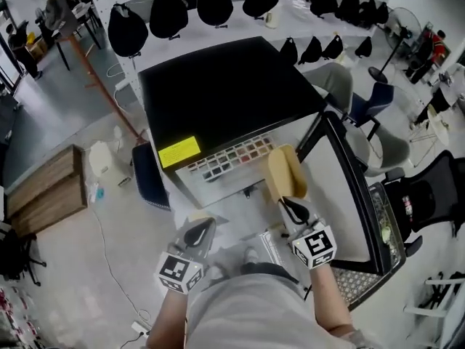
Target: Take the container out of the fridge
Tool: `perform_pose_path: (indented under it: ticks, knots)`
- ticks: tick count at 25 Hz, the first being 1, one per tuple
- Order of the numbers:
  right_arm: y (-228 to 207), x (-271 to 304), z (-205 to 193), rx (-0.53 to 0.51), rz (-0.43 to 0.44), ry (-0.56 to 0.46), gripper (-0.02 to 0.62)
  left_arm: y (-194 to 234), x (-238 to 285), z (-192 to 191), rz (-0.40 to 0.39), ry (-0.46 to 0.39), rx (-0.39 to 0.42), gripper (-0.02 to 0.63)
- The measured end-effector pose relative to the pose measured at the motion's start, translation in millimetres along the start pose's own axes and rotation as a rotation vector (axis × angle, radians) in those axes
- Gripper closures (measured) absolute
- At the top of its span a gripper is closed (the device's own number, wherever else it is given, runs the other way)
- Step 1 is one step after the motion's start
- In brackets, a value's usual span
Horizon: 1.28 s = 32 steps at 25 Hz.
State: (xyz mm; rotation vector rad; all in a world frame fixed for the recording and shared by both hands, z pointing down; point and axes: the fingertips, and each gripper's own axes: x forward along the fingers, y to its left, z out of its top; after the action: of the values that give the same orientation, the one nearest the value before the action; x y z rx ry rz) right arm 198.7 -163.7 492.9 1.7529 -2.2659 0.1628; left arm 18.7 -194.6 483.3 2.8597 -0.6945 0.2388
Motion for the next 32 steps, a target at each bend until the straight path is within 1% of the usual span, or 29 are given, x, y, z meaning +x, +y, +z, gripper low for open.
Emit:
perform_pose_path:
  ticks: [4,8,12,18,25,32]
  knots:
    - [5.8,-24.7,-6.2,0.020,-0.027,0.000,0.568,-17.4,21.3,0.3,-0.093,0.001,0.011,0.597]
    - [12.5,-45.0,-12.6,0.053,-0.037,0.002,0.568,-34.0,37.1,0.1,-0.168,0.003,0.011,0.597]
    - [16.7,-62.8,-13.2,0.089,-0.048,-0.029,0.568,-49.3,48.1,-0.7,-0.234,0.007,0.015,0.597]
    - [22.9,-81.2,-18.3,0.069,-0.068,-0.056,0.568,-64.9,61.0,-3.6,-0.313,0.009,0.018,0.597]
    - [26.9,-88.0,-22.9,0.087,-0.097,-0.066,0.568,-74.9,70.1,-1.8,-0.375,0.008,0.032,0.597]
    - [26.0,-88.5,-28.5,0.089,-0.126,-0.058,0.568,-78.9,73.4,-1.8,-0.404,0.016,0.045,0.597]
